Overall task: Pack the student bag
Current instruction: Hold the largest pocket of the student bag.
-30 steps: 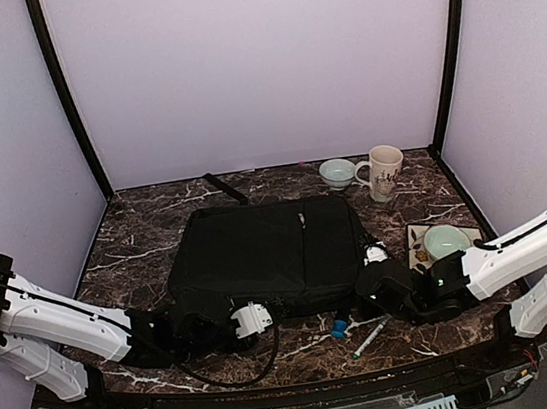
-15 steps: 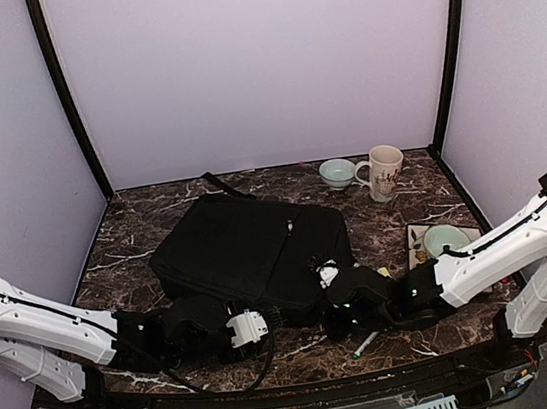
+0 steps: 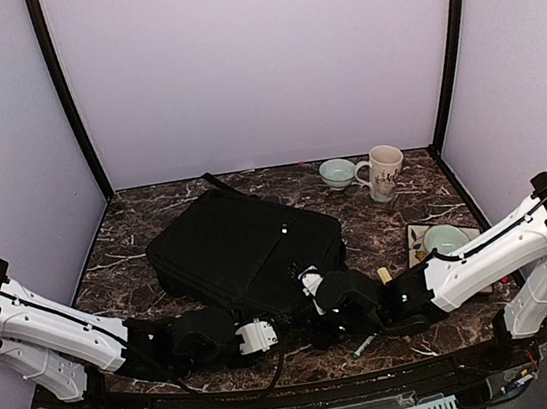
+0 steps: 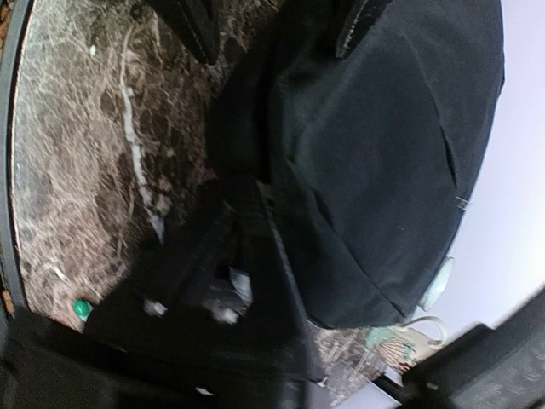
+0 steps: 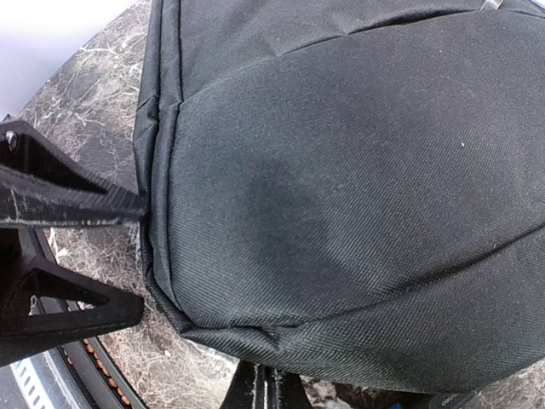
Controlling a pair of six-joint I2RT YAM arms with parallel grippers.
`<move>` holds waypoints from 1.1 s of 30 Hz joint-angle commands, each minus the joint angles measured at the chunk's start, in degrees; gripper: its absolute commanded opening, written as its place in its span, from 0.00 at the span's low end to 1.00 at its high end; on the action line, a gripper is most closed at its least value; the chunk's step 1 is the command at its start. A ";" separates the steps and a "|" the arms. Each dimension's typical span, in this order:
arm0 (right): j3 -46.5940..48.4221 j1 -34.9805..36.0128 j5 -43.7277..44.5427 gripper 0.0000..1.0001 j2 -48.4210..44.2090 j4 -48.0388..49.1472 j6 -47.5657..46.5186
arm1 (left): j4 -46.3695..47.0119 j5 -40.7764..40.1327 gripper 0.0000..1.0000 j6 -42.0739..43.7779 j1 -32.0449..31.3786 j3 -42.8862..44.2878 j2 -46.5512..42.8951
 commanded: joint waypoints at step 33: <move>-7.39 1.77 14.35 0.00 -15.81 -10.72 6.50 | 13.60 -11.14 0.00 7.63 2.21 -6.84 -3.22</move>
